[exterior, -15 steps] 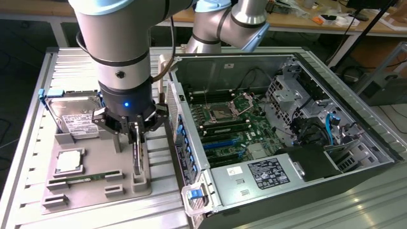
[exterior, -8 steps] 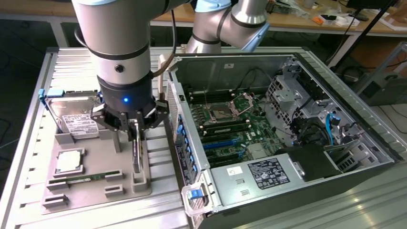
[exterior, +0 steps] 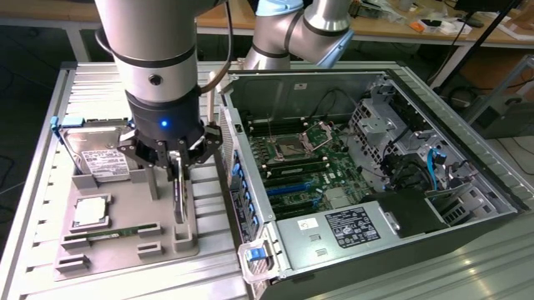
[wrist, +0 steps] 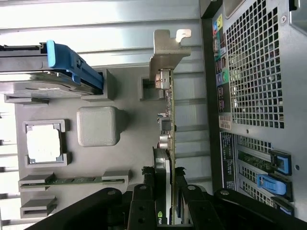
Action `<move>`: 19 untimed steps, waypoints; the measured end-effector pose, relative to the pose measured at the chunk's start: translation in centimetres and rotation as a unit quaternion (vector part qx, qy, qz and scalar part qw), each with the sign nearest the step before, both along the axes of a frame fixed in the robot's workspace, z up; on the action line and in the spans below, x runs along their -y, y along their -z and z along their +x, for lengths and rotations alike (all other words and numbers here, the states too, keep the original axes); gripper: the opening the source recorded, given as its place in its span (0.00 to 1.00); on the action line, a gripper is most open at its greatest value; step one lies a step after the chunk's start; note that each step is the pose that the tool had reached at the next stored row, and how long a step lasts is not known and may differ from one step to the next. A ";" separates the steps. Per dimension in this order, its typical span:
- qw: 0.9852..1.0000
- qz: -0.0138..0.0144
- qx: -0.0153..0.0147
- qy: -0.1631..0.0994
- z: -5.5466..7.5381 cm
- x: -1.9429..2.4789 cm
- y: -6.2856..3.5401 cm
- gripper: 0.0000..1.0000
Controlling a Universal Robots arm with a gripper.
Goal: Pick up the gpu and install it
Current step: 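Pick up the gpu and move the gpu toward the slot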
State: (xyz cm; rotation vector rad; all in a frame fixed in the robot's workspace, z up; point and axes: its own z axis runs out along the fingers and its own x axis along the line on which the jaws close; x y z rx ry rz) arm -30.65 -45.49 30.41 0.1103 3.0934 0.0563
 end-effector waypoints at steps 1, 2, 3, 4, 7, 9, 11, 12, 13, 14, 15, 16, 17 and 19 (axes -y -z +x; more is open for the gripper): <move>1.000 0.000 0.000 0.000 0.0 0.00 -0.09 0.27; 1.000 0.000 0.000 0.000 0.0 0.00 -0.17 0.27; 1.000 0.000 0.000 0.000 0.0 0.00 -0.25 0.27; 1.000 0.000 0.000 0.000 0.0 0.00 -0.36 0.27; 1.000 0.000 0.000 0.000 0.0 0.00 -0.69 0.27; 1.000 0.000 0.000 0.000 0.0 0.00 -0.96 0.27; 1.000 0.000 0.000 0.000 0.0 0.00 -1.19 0.27; 1.000 0.000 0.000 0.000 0.0 0.00 -1.32 0.27; 1.000 0.000 0.000 0.000 0.0 0.00 -1.44 0.27; 1.000 0.000 0.000 0.000 0.0 0.00 -1.55 0.27; 1.000 0.000 0.000 0.000 0.0 0.00 -1.68 0.27; 1.000 0.000 0.000 0.000 0.0 0.00 -1.79 0.27; 1.000 0.000 0.000 0.000 0.0 0.00 -1.91 0.27; 1.000 0.000 0.000 0.000 0.0 0.00 -2.13 0.27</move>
